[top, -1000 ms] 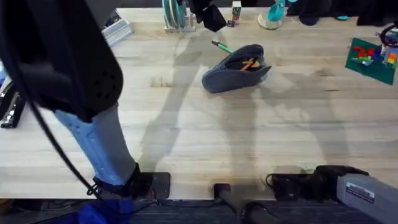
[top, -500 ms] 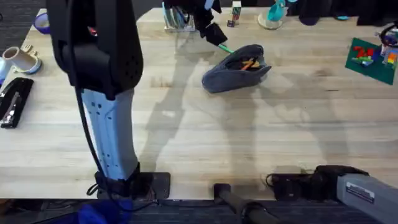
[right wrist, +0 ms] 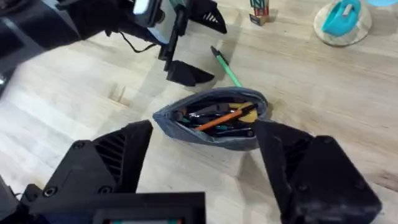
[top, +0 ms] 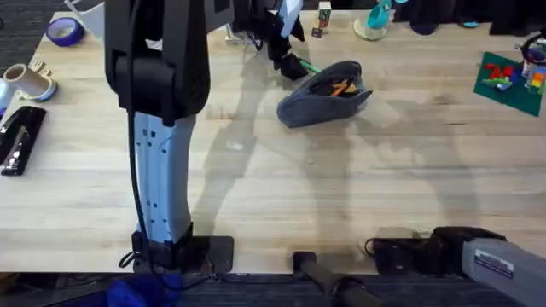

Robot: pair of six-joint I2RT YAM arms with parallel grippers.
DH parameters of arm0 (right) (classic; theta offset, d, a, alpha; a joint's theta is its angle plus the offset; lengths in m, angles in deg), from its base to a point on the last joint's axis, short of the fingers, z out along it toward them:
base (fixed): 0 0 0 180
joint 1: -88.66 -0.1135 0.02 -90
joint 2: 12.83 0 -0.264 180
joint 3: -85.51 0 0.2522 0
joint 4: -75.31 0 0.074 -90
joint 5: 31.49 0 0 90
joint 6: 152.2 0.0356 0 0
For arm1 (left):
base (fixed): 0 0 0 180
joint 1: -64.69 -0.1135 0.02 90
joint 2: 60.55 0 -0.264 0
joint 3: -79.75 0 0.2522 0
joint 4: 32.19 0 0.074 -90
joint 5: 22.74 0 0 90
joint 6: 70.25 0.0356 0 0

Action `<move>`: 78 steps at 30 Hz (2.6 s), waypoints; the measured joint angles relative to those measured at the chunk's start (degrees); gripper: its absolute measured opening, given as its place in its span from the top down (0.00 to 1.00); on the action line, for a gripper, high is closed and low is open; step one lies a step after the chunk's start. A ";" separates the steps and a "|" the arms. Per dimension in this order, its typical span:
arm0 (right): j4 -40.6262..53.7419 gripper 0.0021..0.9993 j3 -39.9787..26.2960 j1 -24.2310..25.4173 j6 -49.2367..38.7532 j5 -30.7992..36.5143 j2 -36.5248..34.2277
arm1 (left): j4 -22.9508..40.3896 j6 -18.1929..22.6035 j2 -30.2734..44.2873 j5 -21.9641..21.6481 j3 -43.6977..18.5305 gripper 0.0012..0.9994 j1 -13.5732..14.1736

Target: Unzip the bag, pick up the pens from the table one at a time and place them inside, then zip the bag closed.

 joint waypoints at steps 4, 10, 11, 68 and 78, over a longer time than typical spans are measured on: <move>0.00 0.00 0.00 0.00 -0.01 0.00 0.00 | -0.08 1.54 1.79 0.95 0.00 0.01 0.00; 0.00 0.00 0.00 0.00 -0.01 0.00 0.00 | -0.08 2.81 2.32 1.66 -0.45 0.01 0.63; 0.00 0.00 0.00 0.00 -0.01 0.00 0.00 | -0.12 2.92 2.70 2.10 -0.71 0.01 0.80; 0.00 0.00 0.00 0.00 -0.01 0.00 0.00 | 5.89 0.09 3.24 2.78 -2.12 0.96 3.28; 0.00 0.00 0.00 0.00 -0.01 0.00 0.00 | 5.06 -0.05 3.24 2.33 -2.42 0.96 3.39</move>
